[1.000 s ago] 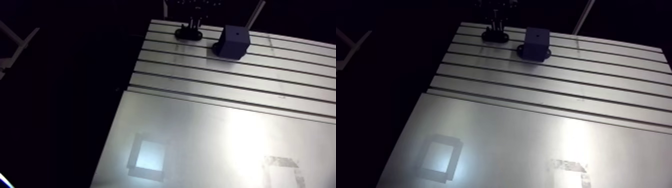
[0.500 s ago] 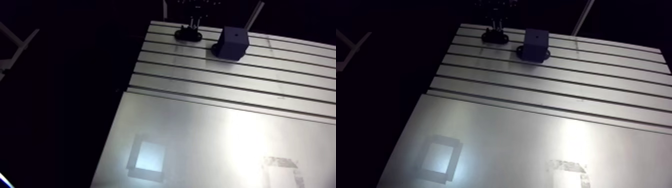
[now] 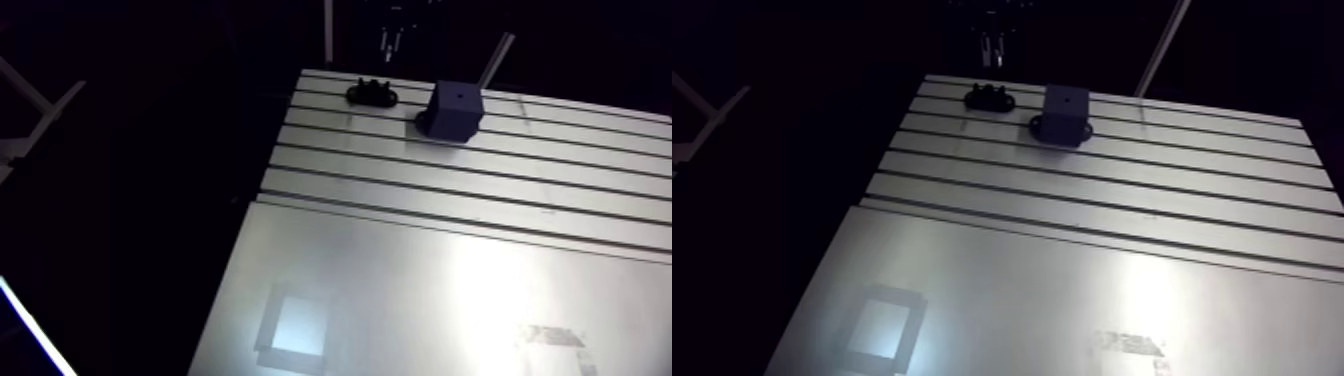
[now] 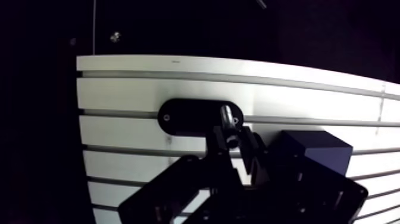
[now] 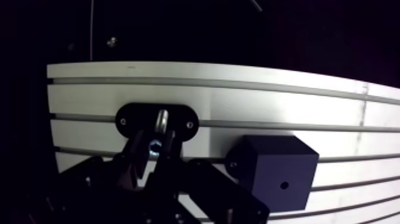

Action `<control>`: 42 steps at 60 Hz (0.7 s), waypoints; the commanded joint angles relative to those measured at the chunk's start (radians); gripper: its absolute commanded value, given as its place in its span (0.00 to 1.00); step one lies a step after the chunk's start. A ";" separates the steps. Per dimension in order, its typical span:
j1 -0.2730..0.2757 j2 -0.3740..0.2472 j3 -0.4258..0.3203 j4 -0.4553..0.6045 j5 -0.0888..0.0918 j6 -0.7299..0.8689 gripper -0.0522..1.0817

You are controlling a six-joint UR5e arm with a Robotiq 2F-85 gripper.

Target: Pick up the M10 bolt and insert it into the hole until fully seated.

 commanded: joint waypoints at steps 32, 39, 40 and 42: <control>-0.143 -0.115 -0.215 0.390 0.012 -0.059 1.00; -0.157 -0.068 -0.323 0.531 0.018 -0.066 1.00; -0.157 -0.068 -0.323 0.531 0.018 -0.066 1.00; -0.157 -0.063 -0.336 0.545 0.018 -0.066 1.00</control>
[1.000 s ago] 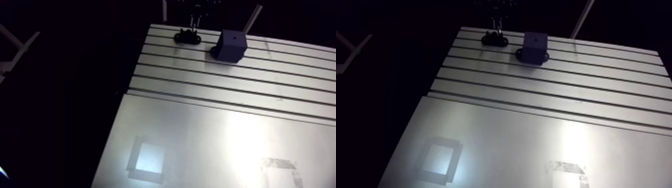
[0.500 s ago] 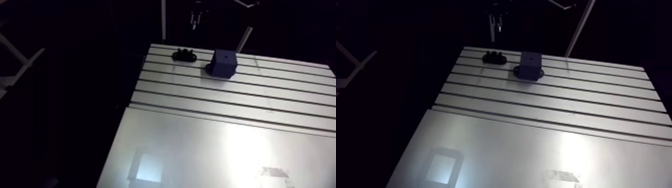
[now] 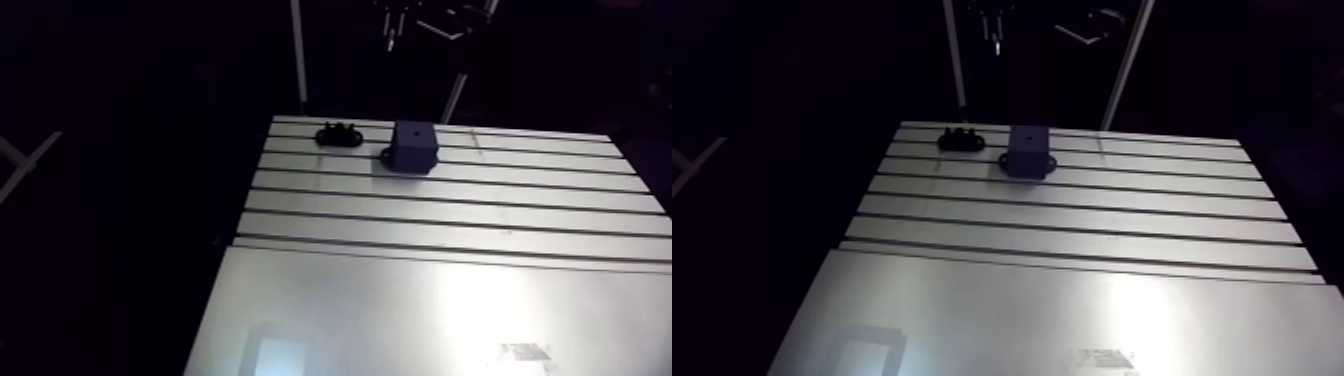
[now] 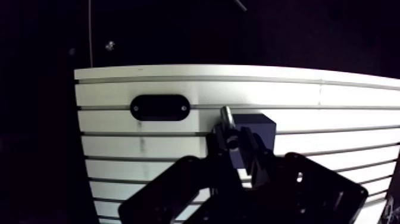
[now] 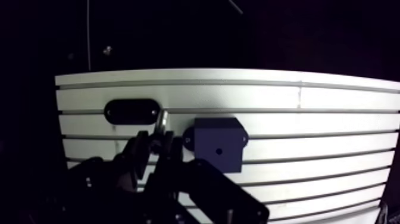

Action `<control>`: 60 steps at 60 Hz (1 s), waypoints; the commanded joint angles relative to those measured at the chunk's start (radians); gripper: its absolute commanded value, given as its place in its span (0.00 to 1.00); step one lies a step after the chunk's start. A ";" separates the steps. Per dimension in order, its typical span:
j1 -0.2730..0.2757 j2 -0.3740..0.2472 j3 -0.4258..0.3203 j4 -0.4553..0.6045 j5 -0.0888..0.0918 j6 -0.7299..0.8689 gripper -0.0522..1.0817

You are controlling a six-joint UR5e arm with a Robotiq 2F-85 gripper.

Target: Pick up the M10 bolt and insert it into the hole until fully seated.

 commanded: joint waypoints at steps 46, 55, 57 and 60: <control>-0.070 0.075 -0.236 0.404 0.048 -0.084 0.99; -0.069 0.076 -0.224 0.433 0.045 -0.082 1.00; -0.068 0.076 -0.221 0.436 0.045 -0.082 1.00; -0.065 0.076 -0.219 0.438 0.045 -0.082 1.00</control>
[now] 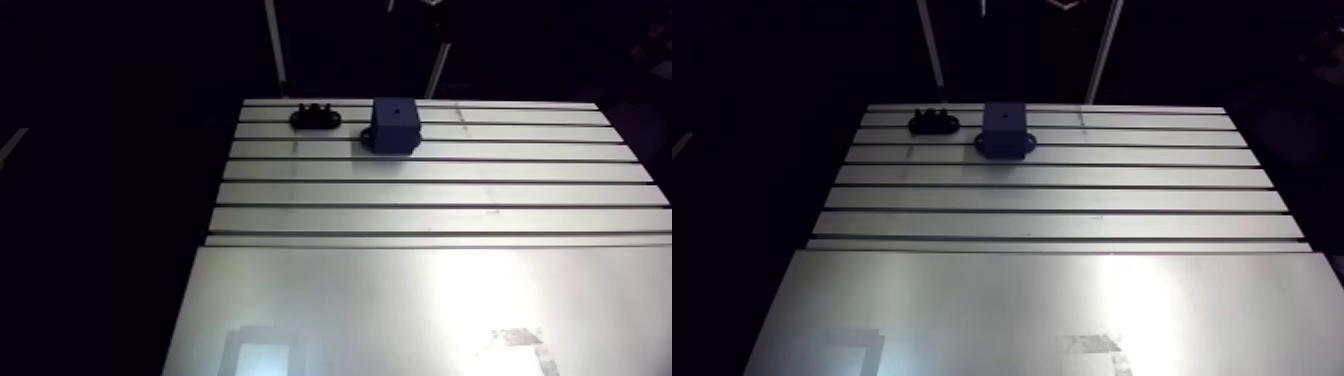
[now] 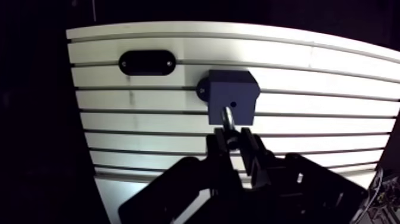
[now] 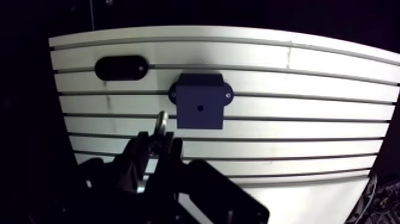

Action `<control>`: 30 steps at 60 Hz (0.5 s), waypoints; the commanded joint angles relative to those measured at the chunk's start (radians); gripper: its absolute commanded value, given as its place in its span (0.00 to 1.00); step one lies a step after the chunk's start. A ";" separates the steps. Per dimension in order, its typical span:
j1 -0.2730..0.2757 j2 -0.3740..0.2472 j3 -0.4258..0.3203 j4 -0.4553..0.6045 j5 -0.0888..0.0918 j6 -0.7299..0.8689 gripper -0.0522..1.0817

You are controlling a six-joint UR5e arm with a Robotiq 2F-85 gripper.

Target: Pick up the M10 bolt and insert it into the hole until fully seated.

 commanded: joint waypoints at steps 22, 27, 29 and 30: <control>0.003 0.004 0.044 0.042 -0.015 0.001 1.00; 0.004 0.004 0.048 0.040 -0.022 0.000 1.00; 0.005 0.003 0.055 0.040 -0.025 0.000 1.00; 0.005 0.003 0.055 0.040 -0.025 0.000 1.00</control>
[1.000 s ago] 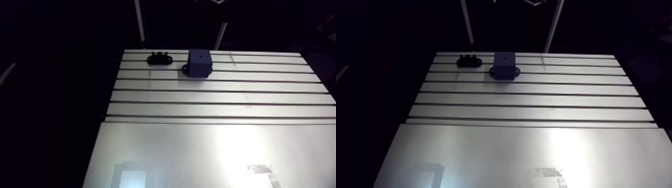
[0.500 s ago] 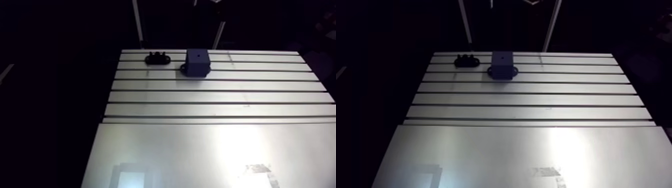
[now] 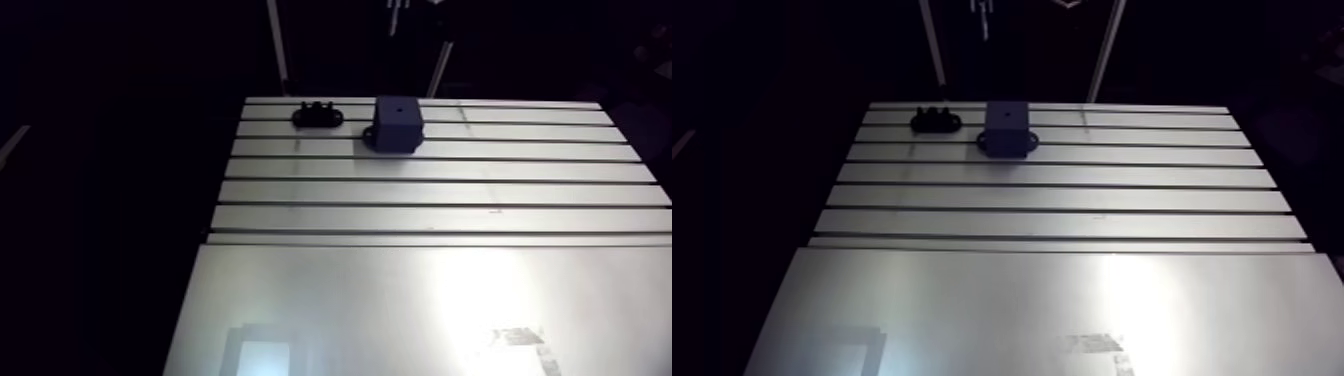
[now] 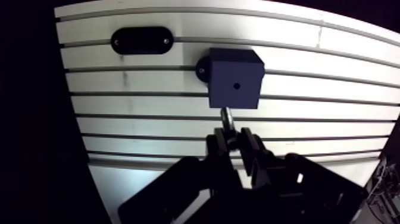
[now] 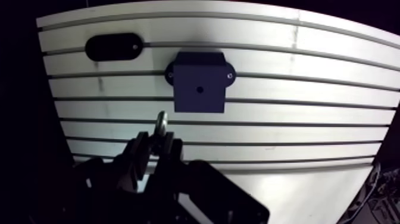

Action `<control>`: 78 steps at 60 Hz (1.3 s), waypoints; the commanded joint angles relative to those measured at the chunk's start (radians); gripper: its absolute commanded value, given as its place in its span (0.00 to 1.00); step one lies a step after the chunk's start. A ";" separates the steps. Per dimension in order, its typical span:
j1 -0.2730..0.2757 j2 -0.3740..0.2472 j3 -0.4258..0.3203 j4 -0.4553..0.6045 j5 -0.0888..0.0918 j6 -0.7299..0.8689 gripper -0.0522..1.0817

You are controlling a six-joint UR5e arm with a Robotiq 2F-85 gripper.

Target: Pick up the M10 bolt and insert it into the hole until fully seated.

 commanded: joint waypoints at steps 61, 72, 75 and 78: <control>-0.016 -0.010 0.093 -0.074 -0.034 -0.026 1.00; -0.023 -0.009 0.102 -0.078 -0.036 -0.026 1.00; -0.025 -0.006 0.105 -0.076 -0.036 -0.026 1.00; -0.025 -0.006 0.110 -0.078 -0.036 -0.026 1.00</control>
